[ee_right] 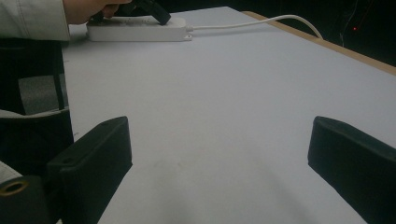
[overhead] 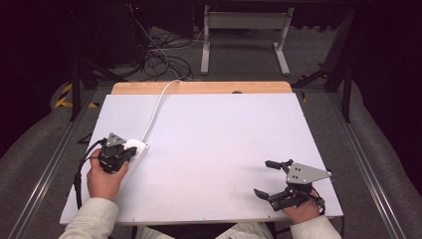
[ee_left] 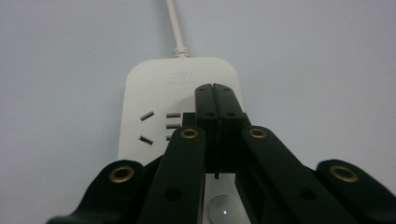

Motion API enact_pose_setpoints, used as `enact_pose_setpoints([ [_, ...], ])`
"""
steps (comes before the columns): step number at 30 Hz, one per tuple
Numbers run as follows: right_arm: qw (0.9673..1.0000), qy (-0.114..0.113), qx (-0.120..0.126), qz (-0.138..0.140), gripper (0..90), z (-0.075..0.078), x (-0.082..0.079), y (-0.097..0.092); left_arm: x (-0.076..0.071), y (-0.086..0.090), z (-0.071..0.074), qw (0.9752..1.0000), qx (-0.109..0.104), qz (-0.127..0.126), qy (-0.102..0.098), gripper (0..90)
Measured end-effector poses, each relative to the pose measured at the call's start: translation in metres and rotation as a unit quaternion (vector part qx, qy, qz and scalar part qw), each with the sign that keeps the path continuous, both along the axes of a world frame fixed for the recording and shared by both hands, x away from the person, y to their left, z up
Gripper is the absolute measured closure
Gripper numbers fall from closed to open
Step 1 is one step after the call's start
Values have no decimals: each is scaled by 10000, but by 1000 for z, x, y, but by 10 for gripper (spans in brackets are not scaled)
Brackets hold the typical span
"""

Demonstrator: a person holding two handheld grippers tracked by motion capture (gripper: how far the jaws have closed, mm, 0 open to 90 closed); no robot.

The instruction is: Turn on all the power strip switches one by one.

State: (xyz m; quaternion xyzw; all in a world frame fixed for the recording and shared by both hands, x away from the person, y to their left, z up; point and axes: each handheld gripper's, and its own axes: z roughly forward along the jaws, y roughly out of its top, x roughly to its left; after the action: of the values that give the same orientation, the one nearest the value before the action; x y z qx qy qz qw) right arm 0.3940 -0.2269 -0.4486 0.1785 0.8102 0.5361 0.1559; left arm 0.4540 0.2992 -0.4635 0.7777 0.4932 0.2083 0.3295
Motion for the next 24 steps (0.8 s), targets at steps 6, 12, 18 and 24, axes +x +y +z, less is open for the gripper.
enact_pose_setpoints([
  [6, 10000, -2, 2, 1, 69, 0, 0, 0, 3, -5, 0, 10000, 39, -40, 5, 900],
  [12, 10000, 0, 4, -2, 69, 0, 0, 0, 3, -4, 0, 10000, -28, -13, 33, 900],
  [18, 10000, -3, 17, 0, 69, 0, -1, -1, 2, -3, -1, 10000, -64, -25, 66, 900],
  [24, 10000, -4, 17, -4, 69, 0, -1, -1, 1, -3, -1, 10000, -79, -23, 52, 900],
])
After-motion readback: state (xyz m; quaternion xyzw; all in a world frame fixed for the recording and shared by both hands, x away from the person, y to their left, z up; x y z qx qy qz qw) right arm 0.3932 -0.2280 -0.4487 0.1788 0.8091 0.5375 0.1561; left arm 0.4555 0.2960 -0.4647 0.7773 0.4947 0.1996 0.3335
